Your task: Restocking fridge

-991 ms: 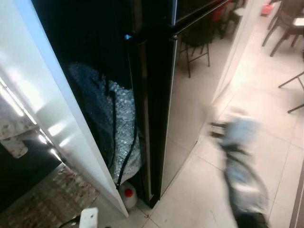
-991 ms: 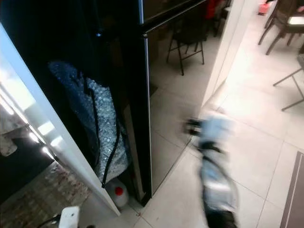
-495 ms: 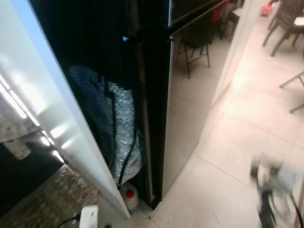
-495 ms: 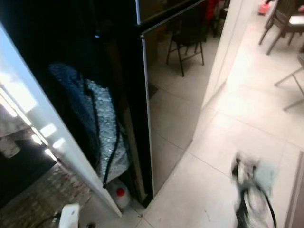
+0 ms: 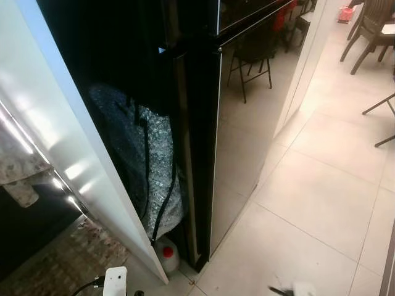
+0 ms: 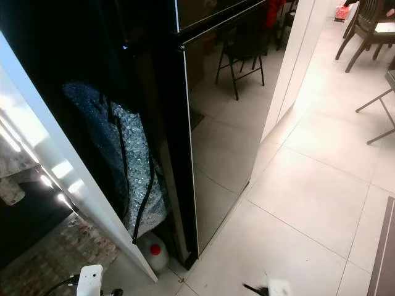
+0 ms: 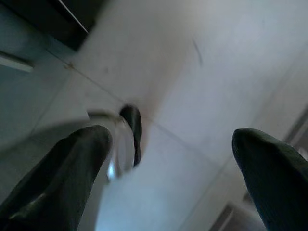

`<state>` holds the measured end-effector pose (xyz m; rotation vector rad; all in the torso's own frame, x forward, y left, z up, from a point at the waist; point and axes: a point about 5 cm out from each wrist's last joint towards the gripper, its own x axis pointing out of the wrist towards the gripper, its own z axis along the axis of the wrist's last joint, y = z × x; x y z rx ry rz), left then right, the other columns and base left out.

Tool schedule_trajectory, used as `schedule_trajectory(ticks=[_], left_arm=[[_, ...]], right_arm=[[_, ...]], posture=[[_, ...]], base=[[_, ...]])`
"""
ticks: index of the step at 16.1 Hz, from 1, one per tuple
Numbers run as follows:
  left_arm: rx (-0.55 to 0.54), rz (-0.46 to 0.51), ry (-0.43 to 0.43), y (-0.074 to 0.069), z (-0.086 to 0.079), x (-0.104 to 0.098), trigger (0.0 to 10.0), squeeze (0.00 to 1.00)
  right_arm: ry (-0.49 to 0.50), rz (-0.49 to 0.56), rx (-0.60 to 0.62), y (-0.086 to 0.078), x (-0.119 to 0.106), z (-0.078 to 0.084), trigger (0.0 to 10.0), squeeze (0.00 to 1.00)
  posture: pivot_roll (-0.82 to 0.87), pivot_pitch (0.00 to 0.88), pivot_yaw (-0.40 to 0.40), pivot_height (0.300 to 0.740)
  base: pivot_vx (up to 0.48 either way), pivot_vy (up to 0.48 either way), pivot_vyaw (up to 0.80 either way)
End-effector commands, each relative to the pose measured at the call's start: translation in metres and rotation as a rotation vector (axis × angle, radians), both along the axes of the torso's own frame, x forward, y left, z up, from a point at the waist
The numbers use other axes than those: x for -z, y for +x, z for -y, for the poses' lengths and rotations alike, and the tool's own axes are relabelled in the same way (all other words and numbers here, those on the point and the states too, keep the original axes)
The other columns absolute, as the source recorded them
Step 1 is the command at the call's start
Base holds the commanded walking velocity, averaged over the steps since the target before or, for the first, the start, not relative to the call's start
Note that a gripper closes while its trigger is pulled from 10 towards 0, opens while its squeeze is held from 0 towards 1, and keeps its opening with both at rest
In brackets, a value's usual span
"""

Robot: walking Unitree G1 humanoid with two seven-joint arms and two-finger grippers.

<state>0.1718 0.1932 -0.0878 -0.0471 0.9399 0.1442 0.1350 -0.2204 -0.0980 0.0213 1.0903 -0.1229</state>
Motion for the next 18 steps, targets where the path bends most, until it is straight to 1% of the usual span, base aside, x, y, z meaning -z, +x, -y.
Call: schedule_trajectory(ticks=[1, 2, 3, 4, 5, 6, 7, 9, 11, 12, 14, 16, 18], left_arm=[[-0.012, -0.021, 0.010, -0.001, -0.001, 0.001, 10.0, 0.00], [-0.027, -0.012, 0.006, 0.003, 0.001, -0.001, 10.0, 0.00], [-0.039, -0.007, 0.004, 0.005, 0.001, -0.001, 10.0, 0.00], [-0.050, -0.005, 0.003, 0.007, 0.002, -0.002, 10.0, 0.00], [-0.060, -0.002, 0.004, 0.009, 0.002, -0.003, 10.0, 0.00], [-0.071, 0.000, 0.009, 0.011, 0.000, -0.004, 10.0, 0.00], [-0.076, 0.001, 0.016, 0.013, -0.002, -0.005, 10.0, 0.00], [-0.084, -0.001, 0.029, 0.014, -0.006, -0.006, 10.0, 0.00], [-0.076, 0.001, 0.046, 0.016, -0.010, -0.008, 10.0, 0.00], [-0.075, 0.003, 0.050, 0.017, -0.010, -0.008, 10.0, 0.00], [-0.080, 0.014, 0.052, 0.019, -0.009, -0.009, 10.0, 0.00], [-0.064, 0.003, 0.042, 0.019, -0.001, -0.008, 10.0, 0.00], [-0.014, -0.018, 0.031, 0.017, 0.008, -0.005, 10.0, 0.00]], right_arm=[[-0.005, 0.030, -0.054, 0.009, -0.004, 0.001, 10.0, 0.00], [-0.011, 0.038, -0.117, 0.015, -0.006, 0.003, 10.0, 0.00], [-0.021, 0.043, -0.146, 0.017, -0.008, 0.004, 10.0, 0.00], [-0.039, 0.033, -0.167, 0.015, -0.008, 0.008, 10.0, 0.00], [-0.045, 0.040, -0.174, 0.017, -0.009, 0.011, 10.0, 0.00], [-0.052, 0.050, -0.192, 0.023, -0.012, 0.013, 10.0, 0.00], [-0.047, 0.057, -0.207, 0.029, -0.014, 0.010, 10.0, 0.00], [-0.049, 0.059, -0.252, 0.035, -0.015, 0.004, 10.0, 0.00], [-0.037, 0.069, -0.278, 0.042, -0.015, -0.012, 10.0, 0.00], [-0.035, 0.074, -0.287, 0.044, -0.014, -0.018, 10.0, 0.00], [-0.029, 0.087, -0.264, 0.046, -0.015, -0.018, 10.0, 0.00], [-0.036, 0.078, -0.249, 0.043, -0.015, -0.013, 10.0, 0.00], [-0.037, 0.086, -0.183, 0.038, -0.014, -0.005, 10.0, 0.00]], posture=[[-0.10, 0.000, 0.019, 0.740], [-0.07, 0.000, -0.002, 0.740], [-0.07, 0.000, -0.002, 0.740], [-0.05, 0.000, -0.015, 0.740], [-0.04, 0.000, -0.022, 0.740], [0.00, 0.000, -0.035, 0.740], [0.01, 0.000, -0.038, 0.740], [0.06, 0.000, -0.048, 0.740], [0.09, 0.000, -0.062, 0.740], [0.10, 0.000, -0.073, 0.740], [0.14, 0.000, -0.081, 0.740], [0.10, 0.000, -0.033, 0.740], [0.05, 0.000, 0.007, 0.740]], base=[[0.000, 0.000, 0.00], [0.000, 0.000, 0.00], [0.000, 0.000, 0.00], [0.000, 0.000, 0.00], [0.000, 0.000, 0.00], [0.000, 0.000, 0.00], [0.000, 0.000, 0.00], [0.000, 0.000, 0.00], [0.000, 0.000, 0.00], [0.000, 0.000, 0.44], [0.000, 0.000, 0.75], [0.000, 0.000, 0.79], [0.000, 0.000, 0.79]])
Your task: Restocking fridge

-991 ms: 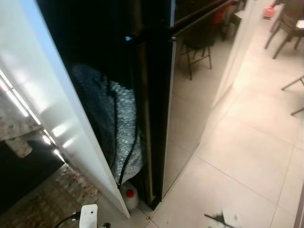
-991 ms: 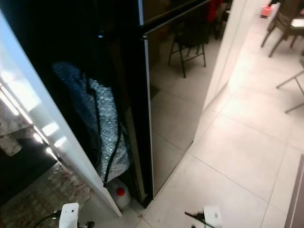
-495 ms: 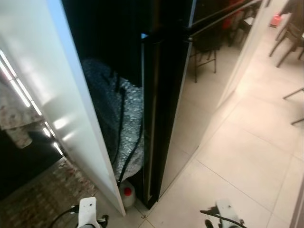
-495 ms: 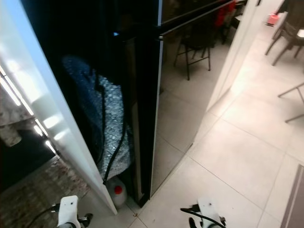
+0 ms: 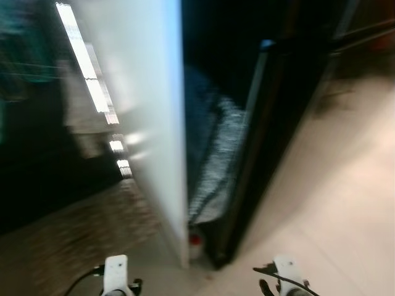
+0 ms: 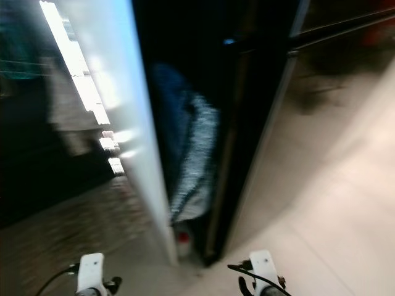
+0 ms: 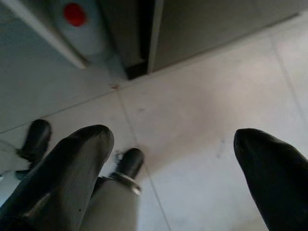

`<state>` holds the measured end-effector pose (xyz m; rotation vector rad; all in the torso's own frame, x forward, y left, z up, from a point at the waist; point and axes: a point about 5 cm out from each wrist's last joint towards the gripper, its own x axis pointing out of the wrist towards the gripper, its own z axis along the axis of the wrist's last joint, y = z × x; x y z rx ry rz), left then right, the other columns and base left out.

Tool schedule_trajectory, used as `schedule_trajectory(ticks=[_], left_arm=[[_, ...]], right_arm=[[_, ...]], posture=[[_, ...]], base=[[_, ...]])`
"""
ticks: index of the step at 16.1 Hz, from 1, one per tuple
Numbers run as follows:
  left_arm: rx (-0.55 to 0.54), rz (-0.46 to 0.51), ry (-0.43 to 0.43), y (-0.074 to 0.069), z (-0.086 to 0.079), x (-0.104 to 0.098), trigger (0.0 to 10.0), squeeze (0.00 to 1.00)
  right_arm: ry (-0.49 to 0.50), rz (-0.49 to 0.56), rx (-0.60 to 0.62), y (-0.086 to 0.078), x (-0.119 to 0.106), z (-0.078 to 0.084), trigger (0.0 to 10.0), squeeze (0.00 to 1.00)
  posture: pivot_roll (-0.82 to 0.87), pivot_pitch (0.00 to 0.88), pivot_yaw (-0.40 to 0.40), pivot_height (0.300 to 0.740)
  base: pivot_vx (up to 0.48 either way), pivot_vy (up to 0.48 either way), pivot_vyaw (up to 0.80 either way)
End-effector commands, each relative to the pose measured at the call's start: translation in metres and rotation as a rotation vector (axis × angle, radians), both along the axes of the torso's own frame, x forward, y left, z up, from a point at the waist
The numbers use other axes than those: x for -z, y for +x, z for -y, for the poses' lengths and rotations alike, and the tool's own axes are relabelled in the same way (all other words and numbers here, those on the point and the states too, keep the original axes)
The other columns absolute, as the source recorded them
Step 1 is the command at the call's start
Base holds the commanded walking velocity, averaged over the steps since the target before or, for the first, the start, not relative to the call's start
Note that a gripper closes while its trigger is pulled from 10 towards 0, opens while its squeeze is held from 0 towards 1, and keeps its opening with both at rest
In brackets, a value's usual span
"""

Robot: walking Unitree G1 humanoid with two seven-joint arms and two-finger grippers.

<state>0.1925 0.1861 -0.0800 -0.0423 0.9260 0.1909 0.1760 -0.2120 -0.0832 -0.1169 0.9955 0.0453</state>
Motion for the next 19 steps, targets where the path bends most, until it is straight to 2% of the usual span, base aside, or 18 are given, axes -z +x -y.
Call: schedule_trajectory(ticks=[1, 4, 6, 7, 10, 16, 19], left_arm=[[0.032, -0.031, -0.001, -0.005, 0.003, 0.003, 10.0, 0.00], [0.080, -0.039, 0.002, -0.006, 0.006, 0.004, 10.0, 0.00], [0.082, -0.018, 0.012, 0.000, 0.001, 0.000, 10.0, 0.00], [0.097, -0.006, 0.021, 0.006, -0.002, -0.003, 10.0, 0.00], [0.072, 0.019, 0.017, 0.014, -0.007, -0.008, 10.0, 0.00], [0.106, 0.020, 0.009, 0.022, -0.001, -0.011, 10.0, 0.00], [0.110, 0.023, 0.003, 0.024, 0.001, -0.012, 10.0, 0.00]], right_arm=[[-0.002, -0.001, 0.028, -0.004, 0.001, 0.004, 10.0, 0.00], [0.005, -0.015, 0.047, -0.017, 0.005, 0.008, 10.0, 0.00], [0.011, -0.008, 0.040, -0.009, 0.003, 0.003, 10.0, 0.00], [0.016, 0.009, 0.039, 0.000, 0.000, 0.000, 10.0, 0.00], [0.012, -0.015, 0.027, 0.004, -0.001, -0.001, 10.0, 0.00], [0.010, 0.036, 0.030, 0.026, -0.012, -0.001, 10.0, 0.00], [0.016, 0.029, 0.034, 0.021, -0.011, 0.006, 10.0, 0.00]], posture=[[0.05, 0.000, 0.007, 0.740], [-0.02, 0.000, 0.046, 0.740], [-0.07, 0.016, 0.061, 0.740], [-0.07, 0.016, 0.044, 0.740], [-0.03, 0.000, 0.014, 0.740], [-0.06, 0.031, 0.027, 0.740], [-0.07, 0.042, 0.024, 0.740]], base=[[0.000, 0.000, 0.79], [0.000, 0.000, 0.79], [0.000, 0.000, 0.79], [0.000, 0.000, 0.79], [0.000, 0.000, 0.80], [0.000, 0.000, 0.80], [0.000, 0.000, 0.80]])
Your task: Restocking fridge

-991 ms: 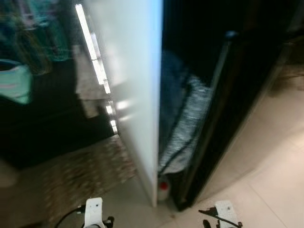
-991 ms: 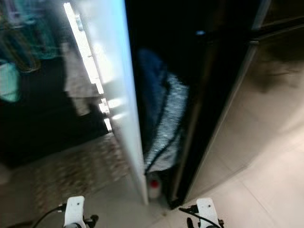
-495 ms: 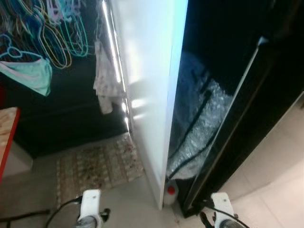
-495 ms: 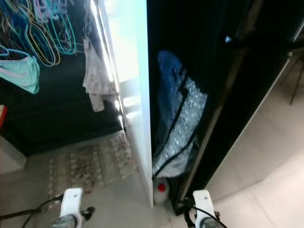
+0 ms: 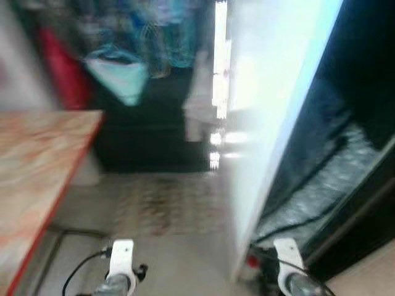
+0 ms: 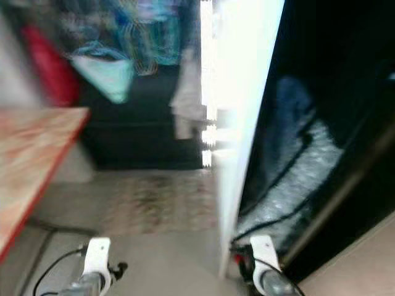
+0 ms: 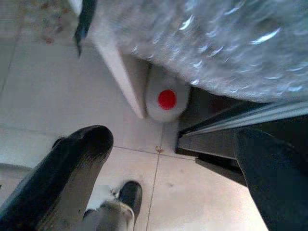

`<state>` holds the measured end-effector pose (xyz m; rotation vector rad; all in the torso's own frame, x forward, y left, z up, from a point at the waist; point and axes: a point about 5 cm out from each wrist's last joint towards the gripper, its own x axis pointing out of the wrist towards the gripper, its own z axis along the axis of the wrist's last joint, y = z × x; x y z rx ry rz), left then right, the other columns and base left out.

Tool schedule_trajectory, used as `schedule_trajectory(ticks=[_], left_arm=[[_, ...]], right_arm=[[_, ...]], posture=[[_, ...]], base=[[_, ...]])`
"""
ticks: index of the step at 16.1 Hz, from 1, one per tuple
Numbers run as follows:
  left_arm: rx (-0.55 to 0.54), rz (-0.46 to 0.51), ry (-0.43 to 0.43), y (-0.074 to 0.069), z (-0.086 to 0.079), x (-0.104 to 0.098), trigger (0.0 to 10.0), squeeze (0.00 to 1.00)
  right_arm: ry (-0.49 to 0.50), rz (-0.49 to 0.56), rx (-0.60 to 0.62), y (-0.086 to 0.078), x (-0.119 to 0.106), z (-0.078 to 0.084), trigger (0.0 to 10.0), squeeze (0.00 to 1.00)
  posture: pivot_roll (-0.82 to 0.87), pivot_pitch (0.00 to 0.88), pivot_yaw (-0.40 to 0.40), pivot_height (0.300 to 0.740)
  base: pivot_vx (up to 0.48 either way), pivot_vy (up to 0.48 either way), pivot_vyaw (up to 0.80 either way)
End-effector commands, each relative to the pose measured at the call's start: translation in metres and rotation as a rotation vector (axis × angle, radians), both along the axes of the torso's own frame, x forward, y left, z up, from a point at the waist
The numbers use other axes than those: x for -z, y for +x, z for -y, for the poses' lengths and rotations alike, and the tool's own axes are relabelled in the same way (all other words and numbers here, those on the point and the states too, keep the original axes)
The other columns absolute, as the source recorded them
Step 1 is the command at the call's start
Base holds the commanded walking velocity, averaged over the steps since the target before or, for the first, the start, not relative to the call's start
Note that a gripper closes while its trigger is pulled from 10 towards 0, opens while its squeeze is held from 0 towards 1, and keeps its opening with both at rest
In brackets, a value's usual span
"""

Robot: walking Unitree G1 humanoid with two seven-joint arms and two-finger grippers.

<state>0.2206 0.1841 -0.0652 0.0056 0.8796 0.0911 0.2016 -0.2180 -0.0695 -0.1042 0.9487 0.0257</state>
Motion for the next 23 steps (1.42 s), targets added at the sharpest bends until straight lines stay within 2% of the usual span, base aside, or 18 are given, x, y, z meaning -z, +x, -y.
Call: schedule_trajectory(ticks=[1, 7, 14, 19, 23], left_arm=[[0.004, -0.022, 0.000, -0.003, -0.001, 0.002, 10.0, 0.00], [0.020, -0.027, -0.003, 0.000, -0.002, 0.000, 10.0, 0.00], [0.021, -0.035, -0.005, -0.004, -0.001, 0.003, 10.0, 0.00], [0.008, -0.040, -0.014, -0.008, -0.002, 0.005, 10.0, 0.00], [0.003, -0.046, -0.021, -0.013, -0.001, 0.008, 10.0, 0.00]], right_arm=[[0.011, -0.023, 0.011, -0.005, 0.003, 0.000, 10.0, 0.00], [0.022, -0.041, 0.026, -0.005, 0.002, 0.004, 10.0, 0.00], [0.013, -0.051, 0.016, -0.005, 0.002, 0.006, 10.0, 0.00], [-0.011, -0.025, -0.023, 0.005, -0.004, 0.007, 10.0, 0.00], [-0.027, -0.030, -0.042, 0.000, -0.002, 0.009, 10.0, 0.00]], posture=[[-0.07, 0.052, 0.023, 0.740], [-0.09, 0.080, 0.047, 0.740], [-0.08, 0.059, 0.044, 0.740], [-0.08, 0.038, 0.049, 0.740], [-0.07, 0.000, 0.046, 0.740]], base=[[0.000, 0.000, 0.80], [0.000, 0.000, 0.80], [0.000, 0.000, 0.80], [0.000, 0.000, 0.80], [0.000, 0.000, 0.80]])
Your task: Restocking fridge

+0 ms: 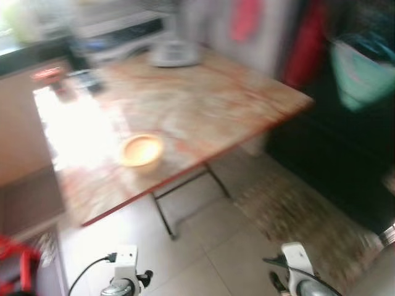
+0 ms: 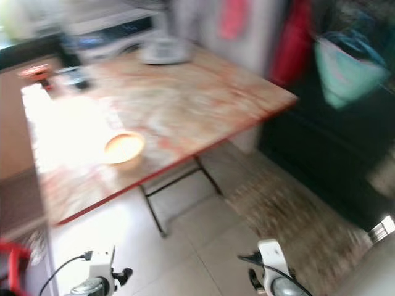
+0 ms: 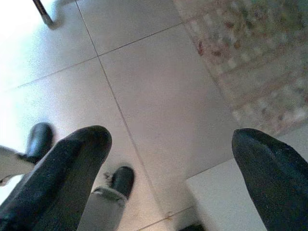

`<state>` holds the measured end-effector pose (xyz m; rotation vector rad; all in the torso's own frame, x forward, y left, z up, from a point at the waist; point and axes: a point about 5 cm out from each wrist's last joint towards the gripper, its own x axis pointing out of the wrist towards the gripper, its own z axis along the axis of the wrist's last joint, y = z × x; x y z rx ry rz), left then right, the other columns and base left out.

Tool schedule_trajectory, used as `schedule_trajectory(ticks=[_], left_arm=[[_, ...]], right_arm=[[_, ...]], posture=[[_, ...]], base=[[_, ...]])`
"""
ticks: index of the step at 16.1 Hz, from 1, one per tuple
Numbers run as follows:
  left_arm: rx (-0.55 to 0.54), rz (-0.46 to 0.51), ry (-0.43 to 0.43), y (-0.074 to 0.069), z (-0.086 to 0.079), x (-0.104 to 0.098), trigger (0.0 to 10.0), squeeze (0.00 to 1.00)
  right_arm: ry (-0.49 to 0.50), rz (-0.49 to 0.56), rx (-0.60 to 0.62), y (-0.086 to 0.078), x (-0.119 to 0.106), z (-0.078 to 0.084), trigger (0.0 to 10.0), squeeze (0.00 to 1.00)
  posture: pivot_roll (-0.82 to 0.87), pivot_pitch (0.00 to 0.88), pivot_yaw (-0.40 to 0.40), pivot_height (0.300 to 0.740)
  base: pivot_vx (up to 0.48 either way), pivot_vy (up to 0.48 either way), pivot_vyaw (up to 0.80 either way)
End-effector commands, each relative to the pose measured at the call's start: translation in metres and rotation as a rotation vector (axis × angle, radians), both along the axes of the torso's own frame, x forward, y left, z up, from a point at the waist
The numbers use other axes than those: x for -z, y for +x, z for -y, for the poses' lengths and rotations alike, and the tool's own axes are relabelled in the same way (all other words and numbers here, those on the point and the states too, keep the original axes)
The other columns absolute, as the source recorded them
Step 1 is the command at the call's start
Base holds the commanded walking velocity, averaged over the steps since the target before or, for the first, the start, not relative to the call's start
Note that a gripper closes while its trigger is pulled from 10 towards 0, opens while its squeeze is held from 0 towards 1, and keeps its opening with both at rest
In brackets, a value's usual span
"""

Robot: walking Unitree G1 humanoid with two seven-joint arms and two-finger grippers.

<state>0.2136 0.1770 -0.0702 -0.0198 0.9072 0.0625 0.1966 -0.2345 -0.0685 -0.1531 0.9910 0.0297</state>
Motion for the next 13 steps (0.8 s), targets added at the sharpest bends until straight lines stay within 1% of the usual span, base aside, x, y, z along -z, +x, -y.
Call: schedule_trajectory(ticks=[1, 3, 4, 5, 6, 10, 13], left_arm=[[-0.011, -0.021, 0.014, -0.0066, -0.0076, 0.0030, 10.0, 0.00], [-0.010, -0.019, 0.014, -0.0070, -0.0075, 0.0032, 10.0, 0.00], [-0.007, -0.016, 0.013, -0.0063, -0.0074, 0.0028, 10.0, 0.00], [-0.011, -0.012, 0.011, -0.0060, -0.0075, 0.0025, 10.0, 0.00], [-0.012, -0.004, 0.010, -0.0054, -0.0074, 0.0021, 10.0, 0.00], [-0.023, 0.035, 0.005, -0.0042, -0.0073, 0.0006, 10.0, 0.00], [-0.019, 0.046, 0.001, -0.0052, -0.0075, 0.0008, 10.0, 0.00]], right_arm=[[0.017, 0.009, -0.016, 0.0041, -0.0003, -0.0077, 10.0, 0.00], [0.023, 0.005, -0.010, 0.0031, 0.0003, -0.0080, 10.0, 0.00], [0.036, 0.027, 0.021, 0.0040, -0.0002, -0.0085, 10.0, 0.00], [0.049, 0.027, 0.050, 0.0032, 0.0004, -0.0087, 10.0, 0.00], [0.038, 0.016, 0.054, 0.0025, 0.0009, -0.0081, 10.0, 0.00], [0.045, 0.012, 0.050, 0.0013, 0.0016, -0.0085, 10.0, 0.00], [0.051, 0.012, 0.040, -0.0004, 0.0025, -0.0094, 10.0, 0.00]], posture=[[-0.07, 0.000, 0.044, 0.740], [-0.07, 0.000, 0.047, 0.740], [-0.08, 0.000, 0.048, 0.740], [-0.08, 0.000, 0.049, 0.740], [-0.08, 0.000, 0.051, 0.740], [-0.07, 0.000, 0.052, 0.740], [-0.07, 0.000, 0.054, 0.740]], base=[[0.000, 0.000, 0.80], [0.000, 0.000, 0.80], [0.000, 0.000, 0.80], [0.000, 0.000, 0.00], [0.000, 0.000, 0.00], [0.000, 0.000, 0.00], [0.000, 0.000, 0.00]])
